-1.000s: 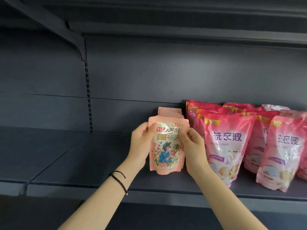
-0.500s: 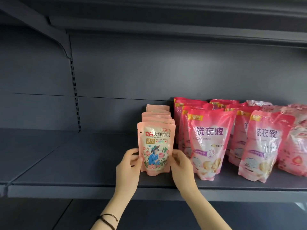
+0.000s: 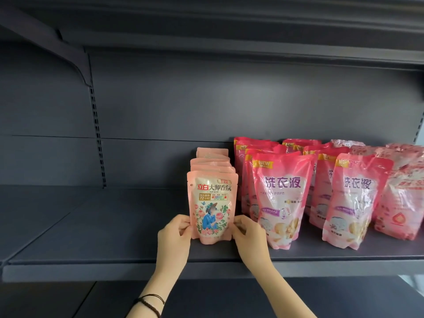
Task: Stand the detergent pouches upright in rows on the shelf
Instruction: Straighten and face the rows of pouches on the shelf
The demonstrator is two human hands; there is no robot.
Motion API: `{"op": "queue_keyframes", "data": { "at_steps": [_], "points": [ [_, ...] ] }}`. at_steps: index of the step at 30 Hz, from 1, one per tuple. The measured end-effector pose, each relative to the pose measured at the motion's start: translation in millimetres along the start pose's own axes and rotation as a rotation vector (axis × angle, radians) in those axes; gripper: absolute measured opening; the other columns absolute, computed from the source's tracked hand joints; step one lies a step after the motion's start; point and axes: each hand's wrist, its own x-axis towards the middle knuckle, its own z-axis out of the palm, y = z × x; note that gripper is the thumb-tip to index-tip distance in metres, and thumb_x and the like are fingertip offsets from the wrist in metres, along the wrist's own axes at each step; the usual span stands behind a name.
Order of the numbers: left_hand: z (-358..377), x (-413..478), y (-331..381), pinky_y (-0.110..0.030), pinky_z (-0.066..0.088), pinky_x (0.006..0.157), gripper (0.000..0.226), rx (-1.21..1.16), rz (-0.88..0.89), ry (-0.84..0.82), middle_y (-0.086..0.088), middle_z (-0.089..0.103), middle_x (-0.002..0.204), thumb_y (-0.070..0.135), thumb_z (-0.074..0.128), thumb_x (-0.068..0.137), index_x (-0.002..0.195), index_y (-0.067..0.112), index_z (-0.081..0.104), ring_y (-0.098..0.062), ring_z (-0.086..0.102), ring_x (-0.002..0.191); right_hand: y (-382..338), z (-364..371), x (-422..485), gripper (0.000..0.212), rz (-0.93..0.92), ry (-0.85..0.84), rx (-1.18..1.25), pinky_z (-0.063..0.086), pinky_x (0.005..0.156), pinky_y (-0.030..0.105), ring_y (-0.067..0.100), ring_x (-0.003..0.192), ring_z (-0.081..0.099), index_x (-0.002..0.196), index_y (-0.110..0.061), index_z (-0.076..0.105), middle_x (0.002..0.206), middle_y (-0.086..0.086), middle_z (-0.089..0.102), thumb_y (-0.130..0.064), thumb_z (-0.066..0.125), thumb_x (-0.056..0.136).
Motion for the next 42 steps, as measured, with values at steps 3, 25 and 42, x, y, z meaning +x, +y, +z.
{"op": "queue_keyframes", "data": {
  "at_steps": [3, 25, 42],
  "points": [
    [1.3, -2.4, 0.5, -0.002, 0.045, 0.059, 0.021, 0.003, 0.023, 0.009, 0.021, 0.062, 0.08, 0.003, 0.06, 0.09, 0.088, 0.024, 0.061, 0.004, 0.063, 0.079, 1.5, 2.8, -0.9, 0.012, -0.008, 0.015, -0.032, 0.043, 0.063, 0.002, -0.006, 0.078, 0.059, 0.092, -0.022, 0.064, 0.082, -0.015, 0.065, -0.013, 0.057, 0.094],
    [50.8, -38.5, 71.7, -0.027, 0.044, 0.062, 0.024, 0.889, 0.641, -0.266, 0.006, 0.059, 0.101, 0.036, 0.036, 0.098, 0.11, 0.024, 0.051, -0.014, 0.059, 0.089, 22.4, -130.0, -20.1, 0.018, -0.353, -0.177, -0.861, 0.041, 0.055, 0.03, 0.026, 0.071, 0.059, 0.097, -0.022, 0.05, 0.084, -0.004, 0.059, -0.038, 0.042, 0.092],
    [131.7, -41.6, 89.2, -0.005, 0.044, 0.077, 0.016, -0.356, -0.036, 0.005, 0.025, 0.06, 0.107, 0.03, 0.054, 0.094, 0.107, 0.04, 0.058, 0.018, 0.054, 0.1, 77.9, -148.6, 15.0, 0.016, -0.029, -0.066, 0.134, 0.043, 0.063, 0.005, -0.01, 0.081, 0.057, 0.114, -0.021, 0.048, 0.096, -0.016, 0.06, -0.015, 0.041, 0.1]
  ]
}}
